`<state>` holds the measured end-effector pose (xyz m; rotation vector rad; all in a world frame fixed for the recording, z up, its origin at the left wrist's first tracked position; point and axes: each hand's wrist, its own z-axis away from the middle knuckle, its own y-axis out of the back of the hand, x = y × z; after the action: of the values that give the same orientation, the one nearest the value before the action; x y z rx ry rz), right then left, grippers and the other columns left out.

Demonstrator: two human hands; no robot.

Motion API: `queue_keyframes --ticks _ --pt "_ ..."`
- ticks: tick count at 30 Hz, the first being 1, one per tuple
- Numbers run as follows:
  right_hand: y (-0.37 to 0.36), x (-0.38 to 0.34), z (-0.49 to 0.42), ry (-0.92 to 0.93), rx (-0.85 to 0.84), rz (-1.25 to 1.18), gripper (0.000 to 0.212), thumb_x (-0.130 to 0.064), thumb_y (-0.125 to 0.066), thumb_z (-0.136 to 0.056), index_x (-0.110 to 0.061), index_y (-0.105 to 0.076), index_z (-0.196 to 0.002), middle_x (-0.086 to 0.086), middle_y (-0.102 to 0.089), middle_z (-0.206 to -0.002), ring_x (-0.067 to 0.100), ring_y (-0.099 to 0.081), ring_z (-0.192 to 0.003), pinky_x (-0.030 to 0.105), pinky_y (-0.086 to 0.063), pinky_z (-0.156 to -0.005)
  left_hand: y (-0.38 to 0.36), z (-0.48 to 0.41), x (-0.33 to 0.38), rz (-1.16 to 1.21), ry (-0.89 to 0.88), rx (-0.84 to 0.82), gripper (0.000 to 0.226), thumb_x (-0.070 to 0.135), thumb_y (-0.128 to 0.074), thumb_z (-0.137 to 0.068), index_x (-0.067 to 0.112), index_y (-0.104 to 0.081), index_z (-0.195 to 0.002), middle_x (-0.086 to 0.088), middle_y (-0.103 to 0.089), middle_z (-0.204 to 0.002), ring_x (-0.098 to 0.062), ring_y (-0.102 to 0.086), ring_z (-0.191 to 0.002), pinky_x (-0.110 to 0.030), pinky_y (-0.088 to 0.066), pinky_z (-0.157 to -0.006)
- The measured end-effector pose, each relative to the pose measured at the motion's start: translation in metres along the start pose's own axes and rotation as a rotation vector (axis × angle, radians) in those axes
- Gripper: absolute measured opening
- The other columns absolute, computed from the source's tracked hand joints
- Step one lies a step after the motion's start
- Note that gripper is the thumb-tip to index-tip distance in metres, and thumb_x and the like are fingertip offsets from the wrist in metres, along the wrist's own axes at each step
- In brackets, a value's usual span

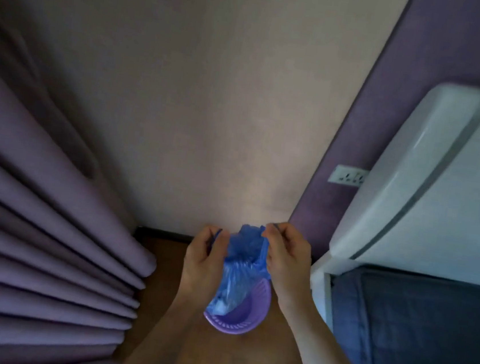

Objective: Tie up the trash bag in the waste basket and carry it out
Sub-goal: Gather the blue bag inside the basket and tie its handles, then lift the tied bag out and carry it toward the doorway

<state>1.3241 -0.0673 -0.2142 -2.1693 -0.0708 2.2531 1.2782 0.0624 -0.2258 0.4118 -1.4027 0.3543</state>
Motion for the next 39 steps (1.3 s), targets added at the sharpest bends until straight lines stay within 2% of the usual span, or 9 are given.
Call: queue_keyframes --ticks 3,7,10,12,17,22,29,34,39 --pt "-0.007 -0.097 0.030 0.006 -0.022 0.043 0.035 -0.002 -0.059 -0.094 -0.021 -0.057 -0.064 -0.018 -0.050 -0.045 -0.001 -0.045 -0.045 0.017 -0.036 -0.052 0.022 0.030 0.089 -0.006 -0.001 -0.005 0.026 0.025 -0.054 -0.091 0.014 -0.049 -0.069 -0.002 -0.042 -0.061 -0.018 -0.039 -0.060 -0.040 -0.037 -0.060" --pt "-0.012 -0.189 0.067 0.013 -0.062 0.070 0.032 -0.004 -0.058 -0.096 -0.019 -0.058 -0.067 -0.017 -0.049 -0.047 -0.001 -0.044 -0.047 0.015 -0.035 -0.051 0.048 0.067 0.178 0.015 0.004 -0.002 0.025 0.016 -0.054 -0.095 0.008 -0.048 -0.072 -0.005 -0.042 -0.062 -0.018 -0.040 -0.061 -0.040 -0.037 -0.061" --pt "-0.019 -0.221 0.088 0.020 -0.068 0.064 0.028 -0.007 -0.058 -0.097 -0.011 -0.059 -0.070 -0.016 -0.047 -0.047 0.000 -0.041 -0.047 0.015 -0.034 -0.049 0.065 0.085 0.214 0.027 0.003 0.013 0.030 0.016 -0.054 -0.095 0.018 -0.046 -0.066 -0.001 -0.041 -0.060 -0.016 -0.039 -0.060 -0.040 -0.037 -0.059" --pt "-0.026 -0.234 0.100 0.011 -0.050 0.020 0.026 -0.009 -0.059 -0.097 -0.004 -0.058 -0.071 -0.013 -0.043 -0.048 0.003 -0.039 -0.046 0.016 -0.033 -0.048 0.076 0.096 0.227 0.048 -0.028 0.024 0.028 0.021 -0.055 -0.094 0.014 -0.046 -0.068 -0.004 -0.040 -0.062 -0.017 -0.038 -0.060 -0.040 -0.036 -0.060" --pt "-0.052 -0.248 0.126 0.005 -0.059 -0.063 0.030 -0.019 -0.059 -0.095 -0.011 -0.057 -0.066 -0.010 -0.041 -0.048 0.003 -0.038 -0.045 0.014 -0.033 -0.046 0.106 0.117 0.242 0.039 -0.105 0.063 0.031 0.025 -0.054 -0.095 0.010 -0.046 -0.069 -0.004 -0.041 -0.061 -0.015 -0.039 -0.059 -0.039 -0.036 -0.058" --pt "-0.074 -0.250 0.133 0.029 -0.197 -0.018 0.032 -0.025 -0.058 -0.092 -0.003 -0.052 -0.070 -0.009 -0.040 -0.050 0.007 -0.035 -0.048 0.025 -0.030 -0.051 0.128 0.136 0.245 0.008 -0.111 0.211 0.031 0.016 -0.054 -0.097 0.014 -0.048 -0.066 0.005 -0.043 -0.058 -0.007 -0.041 -0.056 -0.028 -0.037 -0.055" --pt "-0.104 -0.257 0.124 0.004 -0.479 -0.016 0.042 -0.013 -0.056 -0.097 -0.029 -0.056 -0.058 -0.015 -0.046 -0.047 0.002 -0.040 -0.046 0.026 -0.033 -0.052 0.142 0.152 0.245 0.017 -0.082 0.477 0.032 0.017 -0.055 -0.095 0.020 -0.049 -0.063 0.003 -0.041 -0.056 -0.014 -0.039 -0.055 -0.038 -0.034 -0.053" --pt "-0.117 -0.255 0.134 0.009 -0.729 -0.028 0.030 -0.015 -0.058 -0.096 -0.011 -0.057 -0.066 -0.014 -0.044 -0.048 0.006 -0.039 -0.049 0.029 -0.034 -0.053 0.143 0.183 0.245 0.038 -0.026 0.756 0.031 0.015 -0.057 -0.093 0.017 -0.049 -0.063 0.001 -0.041 -0.055 -0.011 -0.038 -0.054 -0.032 -0.033 -0.052" --pt "-0.124 -0.244 0.166 0.004 -0.967 -0.002 0.038 -0.017 -0.059 -0.095 -0.028 -0.056 -0.058 -0.014 -0.048 -0.048 0.007 -0.042 -0.049 0.032 -0.037 -0.057 0.144 0.232 0.233 0.064 0.001 1.001 0.030 0.017 -0.059 -0.093 0.016 -0.050 -0.064 -0.002 -0.041 -0.057 -0.012 -0.036 -0.055 -0.026 -0.032 -0.050"
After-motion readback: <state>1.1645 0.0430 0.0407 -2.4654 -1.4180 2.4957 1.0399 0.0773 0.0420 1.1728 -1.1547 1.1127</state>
